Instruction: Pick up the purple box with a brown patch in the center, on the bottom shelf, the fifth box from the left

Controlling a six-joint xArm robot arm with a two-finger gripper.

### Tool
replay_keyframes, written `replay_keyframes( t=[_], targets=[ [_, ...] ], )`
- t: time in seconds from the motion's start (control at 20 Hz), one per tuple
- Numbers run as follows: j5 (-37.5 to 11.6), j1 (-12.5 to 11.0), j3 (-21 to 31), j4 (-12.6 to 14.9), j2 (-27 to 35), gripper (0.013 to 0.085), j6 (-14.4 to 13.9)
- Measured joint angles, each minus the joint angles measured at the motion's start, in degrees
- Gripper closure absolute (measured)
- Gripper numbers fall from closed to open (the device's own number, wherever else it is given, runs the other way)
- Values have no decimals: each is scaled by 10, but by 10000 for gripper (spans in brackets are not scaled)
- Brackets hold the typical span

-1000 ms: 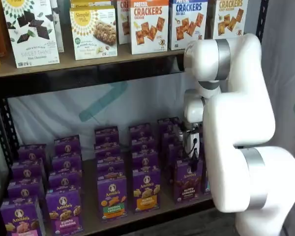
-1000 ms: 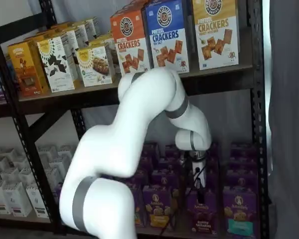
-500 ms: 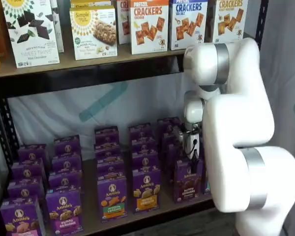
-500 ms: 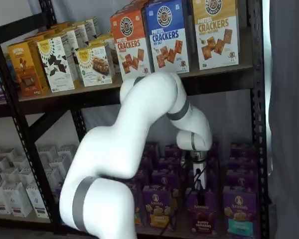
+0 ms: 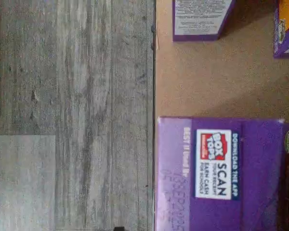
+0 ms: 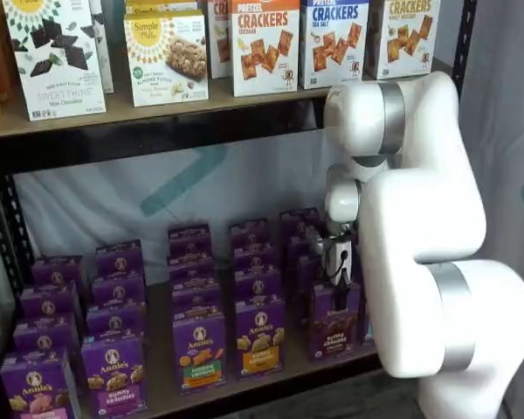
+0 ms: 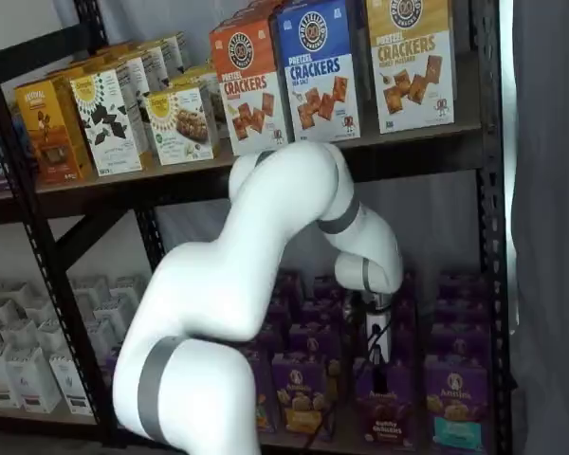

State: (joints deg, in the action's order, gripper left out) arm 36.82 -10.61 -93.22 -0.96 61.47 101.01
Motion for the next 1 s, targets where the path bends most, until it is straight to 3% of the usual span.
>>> replay_keyframes(
  t=[0.25,0.35,1.0],
  targets=[
    [-24,-1,9,-3,0,130,4],
    [-30,-2,13,-3,-2,210,4],
    [-17,-6,14,12,-12,450,-4]
  ],
)
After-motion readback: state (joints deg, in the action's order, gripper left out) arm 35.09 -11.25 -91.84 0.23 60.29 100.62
